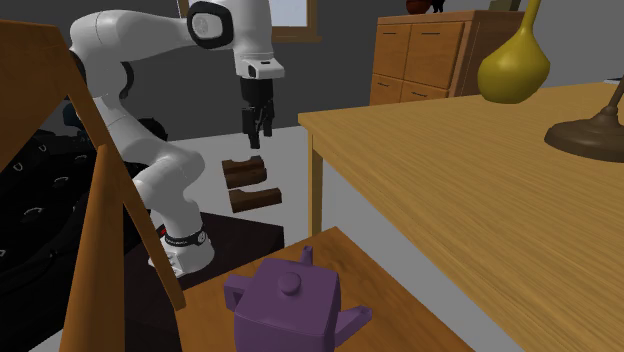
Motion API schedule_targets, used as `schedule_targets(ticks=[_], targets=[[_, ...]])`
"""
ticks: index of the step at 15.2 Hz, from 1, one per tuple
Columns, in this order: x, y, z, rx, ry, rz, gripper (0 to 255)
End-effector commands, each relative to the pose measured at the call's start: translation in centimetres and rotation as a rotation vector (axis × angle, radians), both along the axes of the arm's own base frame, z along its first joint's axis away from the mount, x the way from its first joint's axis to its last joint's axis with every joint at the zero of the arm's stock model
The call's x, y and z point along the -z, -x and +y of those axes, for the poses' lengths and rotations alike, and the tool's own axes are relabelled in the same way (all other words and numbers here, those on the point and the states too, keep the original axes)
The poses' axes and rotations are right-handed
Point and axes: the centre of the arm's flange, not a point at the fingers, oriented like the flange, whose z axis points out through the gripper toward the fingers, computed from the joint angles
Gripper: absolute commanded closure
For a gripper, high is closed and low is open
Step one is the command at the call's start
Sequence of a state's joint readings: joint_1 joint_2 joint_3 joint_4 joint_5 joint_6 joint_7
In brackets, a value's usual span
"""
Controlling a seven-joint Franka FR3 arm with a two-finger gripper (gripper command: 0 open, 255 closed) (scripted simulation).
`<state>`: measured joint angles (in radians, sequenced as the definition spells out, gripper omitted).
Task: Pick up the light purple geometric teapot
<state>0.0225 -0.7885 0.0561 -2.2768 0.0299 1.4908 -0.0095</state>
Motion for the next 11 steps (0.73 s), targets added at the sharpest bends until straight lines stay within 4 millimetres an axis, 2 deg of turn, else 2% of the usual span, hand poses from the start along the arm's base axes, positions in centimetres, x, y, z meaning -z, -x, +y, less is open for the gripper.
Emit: schedule_targets(ticks=[1, 11], targets=[[0.0, 0.0, 0.0, 0.000, 0.000, 0.000, 0], [2.5, -4.0, -12.5, 0.026, -0.016, -0.007, 0]])
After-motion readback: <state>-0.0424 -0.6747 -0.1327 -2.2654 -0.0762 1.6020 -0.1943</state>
